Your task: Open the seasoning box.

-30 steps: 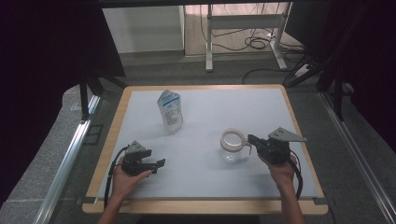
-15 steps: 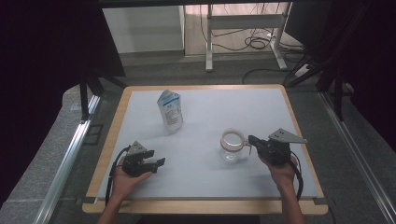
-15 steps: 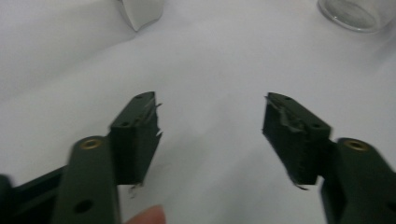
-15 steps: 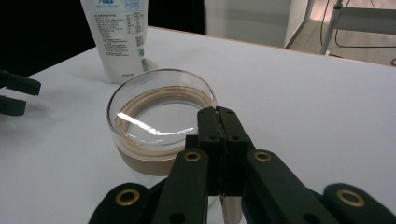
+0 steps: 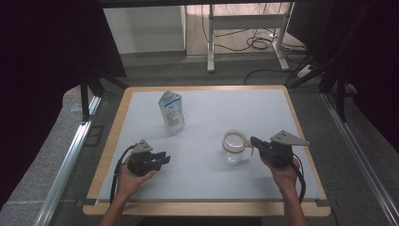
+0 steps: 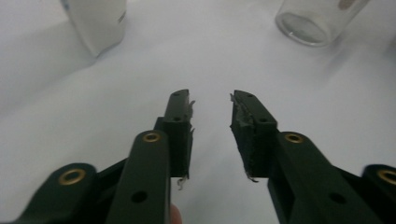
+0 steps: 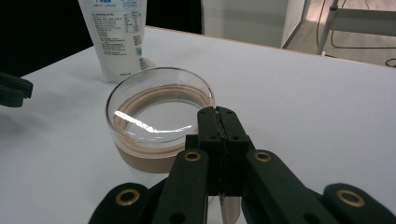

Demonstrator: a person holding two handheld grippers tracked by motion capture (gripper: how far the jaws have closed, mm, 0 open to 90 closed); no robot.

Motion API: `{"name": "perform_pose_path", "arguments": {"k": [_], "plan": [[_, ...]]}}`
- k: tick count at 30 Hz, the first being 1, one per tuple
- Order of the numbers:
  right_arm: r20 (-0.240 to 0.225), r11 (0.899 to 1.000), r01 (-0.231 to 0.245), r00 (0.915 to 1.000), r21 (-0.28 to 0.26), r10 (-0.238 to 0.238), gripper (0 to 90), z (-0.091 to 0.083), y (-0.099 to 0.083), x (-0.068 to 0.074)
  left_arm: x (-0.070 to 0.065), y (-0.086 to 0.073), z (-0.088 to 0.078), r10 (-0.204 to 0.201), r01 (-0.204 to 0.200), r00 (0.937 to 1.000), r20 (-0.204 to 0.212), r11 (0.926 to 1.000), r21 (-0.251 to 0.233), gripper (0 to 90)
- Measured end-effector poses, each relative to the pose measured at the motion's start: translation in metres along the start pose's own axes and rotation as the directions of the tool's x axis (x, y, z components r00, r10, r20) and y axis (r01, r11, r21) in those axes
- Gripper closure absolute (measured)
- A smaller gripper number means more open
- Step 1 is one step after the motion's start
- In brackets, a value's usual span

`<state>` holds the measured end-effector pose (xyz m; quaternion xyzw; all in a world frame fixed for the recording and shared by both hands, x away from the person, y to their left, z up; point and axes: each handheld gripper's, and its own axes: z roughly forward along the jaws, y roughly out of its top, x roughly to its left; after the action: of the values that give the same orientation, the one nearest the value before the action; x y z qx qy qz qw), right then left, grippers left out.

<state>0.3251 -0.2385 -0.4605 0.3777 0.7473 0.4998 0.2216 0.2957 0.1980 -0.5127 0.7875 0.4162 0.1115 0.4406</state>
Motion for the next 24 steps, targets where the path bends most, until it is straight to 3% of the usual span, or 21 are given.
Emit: {"name": "perform_pose_path", "arguments": {"k": [7, 17, 24], "plan": [[-0.003, 1.0, -0.002, 1.0, 0.001, 0.002, 89.7, 0.0, 0.0, 0.0, -0.01, 0.009, 0.012, 0.02, -0.02, 0.9994, 0.03, 0.9998, -0.003, 79.1], [0.008, 1.0, 0.006, 0.9999, 0.007, -0.006, 89.9, 0.001, -0.001, 0.0, -0.019, 0.021, 0.024, 0.033, -0.031, 0.9972, 0.067, 0.9992, -0.024, 78.7], [0.009, 1.0, 0.007, 0.9999, 0.007, -0.007, 89.8, 0.001, -0.001, -0.001, -0.034, 0.041, 0.043, 0.055, -0.05, 0.9924, 0.11, 0.9975, -0.05, 79.3]]}}
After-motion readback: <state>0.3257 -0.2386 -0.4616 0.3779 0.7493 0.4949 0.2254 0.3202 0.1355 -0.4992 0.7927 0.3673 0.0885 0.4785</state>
